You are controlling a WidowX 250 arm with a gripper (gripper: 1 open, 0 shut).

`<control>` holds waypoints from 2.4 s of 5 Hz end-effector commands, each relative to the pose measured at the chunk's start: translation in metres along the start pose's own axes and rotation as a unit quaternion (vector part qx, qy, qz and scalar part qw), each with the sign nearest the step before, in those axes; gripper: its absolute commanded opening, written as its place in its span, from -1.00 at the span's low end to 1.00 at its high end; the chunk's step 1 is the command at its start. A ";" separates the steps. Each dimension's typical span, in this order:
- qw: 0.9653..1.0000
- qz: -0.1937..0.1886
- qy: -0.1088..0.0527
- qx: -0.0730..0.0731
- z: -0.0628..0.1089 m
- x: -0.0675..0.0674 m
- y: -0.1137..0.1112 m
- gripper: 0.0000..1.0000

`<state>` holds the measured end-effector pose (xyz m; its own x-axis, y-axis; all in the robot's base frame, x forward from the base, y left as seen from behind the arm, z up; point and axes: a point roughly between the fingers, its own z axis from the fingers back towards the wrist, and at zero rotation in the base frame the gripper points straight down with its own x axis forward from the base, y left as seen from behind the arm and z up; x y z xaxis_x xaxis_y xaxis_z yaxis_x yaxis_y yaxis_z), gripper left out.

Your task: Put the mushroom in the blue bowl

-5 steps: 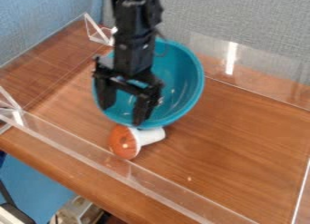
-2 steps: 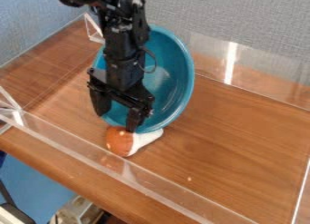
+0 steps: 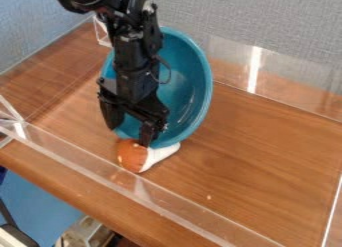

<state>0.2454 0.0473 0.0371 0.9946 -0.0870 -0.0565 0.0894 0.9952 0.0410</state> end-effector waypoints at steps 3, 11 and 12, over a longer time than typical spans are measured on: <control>0.999 0.014 0.036 -0.012 -0.003 -0.030 0.001 1.00; 0.996 -0.052 0.065 -0.001 -0.039 -0.042 -0.015 1.00; 0.997 -0.045 0.065 -0.003 -0.035 -0.044 -0.012 -1.00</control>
<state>0.2239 0.0400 0.0240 0.9849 -0.1569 -0.0730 0.1612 0.9853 0.0572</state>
